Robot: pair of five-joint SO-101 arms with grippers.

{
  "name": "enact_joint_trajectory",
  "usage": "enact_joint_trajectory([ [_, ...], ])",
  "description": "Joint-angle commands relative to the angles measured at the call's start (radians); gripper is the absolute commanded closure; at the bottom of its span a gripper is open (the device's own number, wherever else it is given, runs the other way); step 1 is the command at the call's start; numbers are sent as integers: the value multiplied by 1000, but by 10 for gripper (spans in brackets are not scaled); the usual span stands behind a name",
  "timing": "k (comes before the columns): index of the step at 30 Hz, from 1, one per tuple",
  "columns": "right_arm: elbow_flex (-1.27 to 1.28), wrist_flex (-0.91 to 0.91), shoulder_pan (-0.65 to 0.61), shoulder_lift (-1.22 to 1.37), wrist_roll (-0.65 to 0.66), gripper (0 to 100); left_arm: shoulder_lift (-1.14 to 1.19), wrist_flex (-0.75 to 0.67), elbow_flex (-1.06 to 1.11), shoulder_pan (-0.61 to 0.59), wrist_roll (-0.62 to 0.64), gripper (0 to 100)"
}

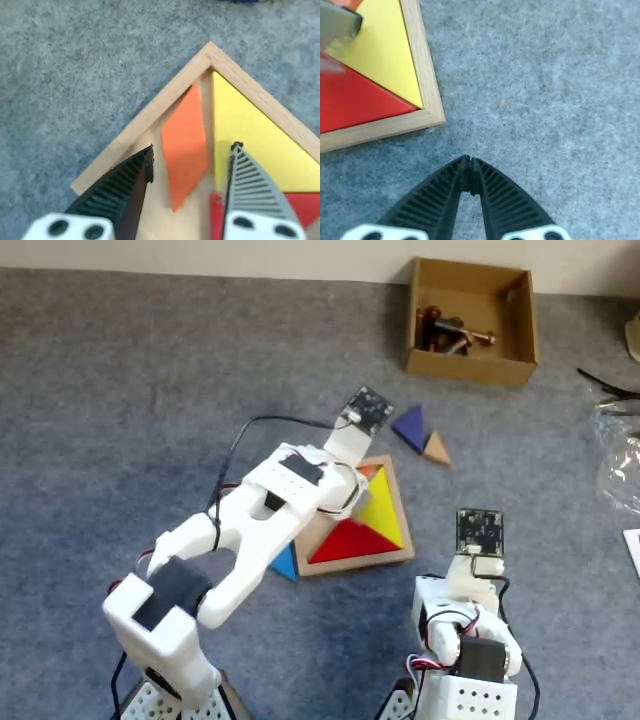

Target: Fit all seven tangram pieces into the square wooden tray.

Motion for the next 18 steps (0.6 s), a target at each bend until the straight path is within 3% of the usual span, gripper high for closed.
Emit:
enact_joint_trajectory([
  [1, 114, -18, -16, -15, -11, 994, -142, 29, -12, 4, 0, 766],
  [7, 114, -18, -16, -15, -11, 994, -182, 29, 25, -62, 0, 766],
  [15, 114, -18, -16, -15, -11, 994, -185, 32, 48, -65, 0, 768],
  [18, 114, -18, -16, -15, -11, 994, -185, 63, 44, -65, 0, 819],
])
